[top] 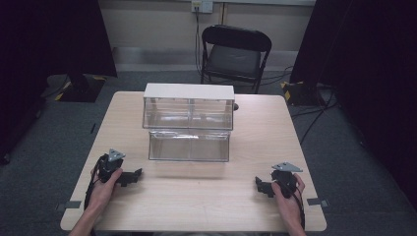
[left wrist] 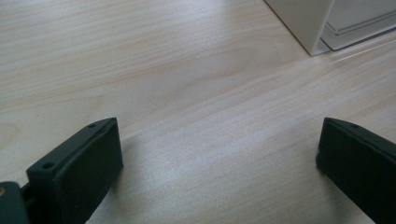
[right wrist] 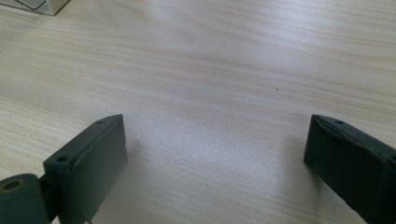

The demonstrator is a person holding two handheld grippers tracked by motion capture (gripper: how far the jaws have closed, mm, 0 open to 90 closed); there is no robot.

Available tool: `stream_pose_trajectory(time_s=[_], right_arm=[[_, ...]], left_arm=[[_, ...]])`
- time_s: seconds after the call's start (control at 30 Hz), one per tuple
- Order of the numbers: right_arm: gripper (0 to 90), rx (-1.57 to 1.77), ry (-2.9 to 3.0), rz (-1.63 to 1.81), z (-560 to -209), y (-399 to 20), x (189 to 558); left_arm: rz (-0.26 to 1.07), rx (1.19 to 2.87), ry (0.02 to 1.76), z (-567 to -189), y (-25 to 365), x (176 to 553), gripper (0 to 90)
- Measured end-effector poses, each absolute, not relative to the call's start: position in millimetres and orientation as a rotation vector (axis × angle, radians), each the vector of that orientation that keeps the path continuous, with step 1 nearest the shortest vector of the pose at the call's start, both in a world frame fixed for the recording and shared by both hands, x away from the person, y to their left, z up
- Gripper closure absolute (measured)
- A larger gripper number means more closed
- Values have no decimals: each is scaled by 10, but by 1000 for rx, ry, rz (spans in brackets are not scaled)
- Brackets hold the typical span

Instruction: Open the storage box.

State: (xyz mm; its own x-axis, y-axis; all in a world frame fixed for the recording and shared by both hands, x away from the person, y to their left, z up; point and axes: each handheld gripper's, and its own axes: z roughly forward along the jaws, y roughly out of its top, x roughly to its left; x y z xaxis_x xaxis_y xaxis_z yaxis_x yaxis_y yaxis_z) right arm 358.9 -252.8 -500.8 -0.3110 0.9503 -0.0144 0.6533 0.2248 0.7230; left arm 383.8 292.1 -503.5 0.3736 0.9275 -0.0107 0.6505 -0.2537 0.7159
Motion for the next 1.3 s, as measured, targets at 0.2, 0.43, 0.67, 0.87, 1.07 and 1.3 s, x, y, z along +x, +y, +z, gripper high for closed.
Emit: stream_pose_trajectory(time_s=[0.2,0.43,0.67,0.87,1.07,1.3], right_arm=[[47,1477,2046,862,-5008,-2528,3590],[43,1476,2047,861,-5008,-2530,3594],[55,1485,2048,854,-4997,-2521,3593],[173,1460,2053,897,-4929,-2493,3583],[145,1441,2034,956,-4811,-2480,3566],[142,1407,2056,1007,-4728,-2398,3535]], left_arm=[[559,1999,1356,-5035,2921,3838,0],[559,1999,1356,-5035,2921,3838,0],[559,2000,1356,-5035,2922,3838,0],[559,2000,1356,-5035,2922,3839,0],[558,2000,1357,-5035,2922,3838,0],[558,2000,1356,-5035,2922,3838,0]])
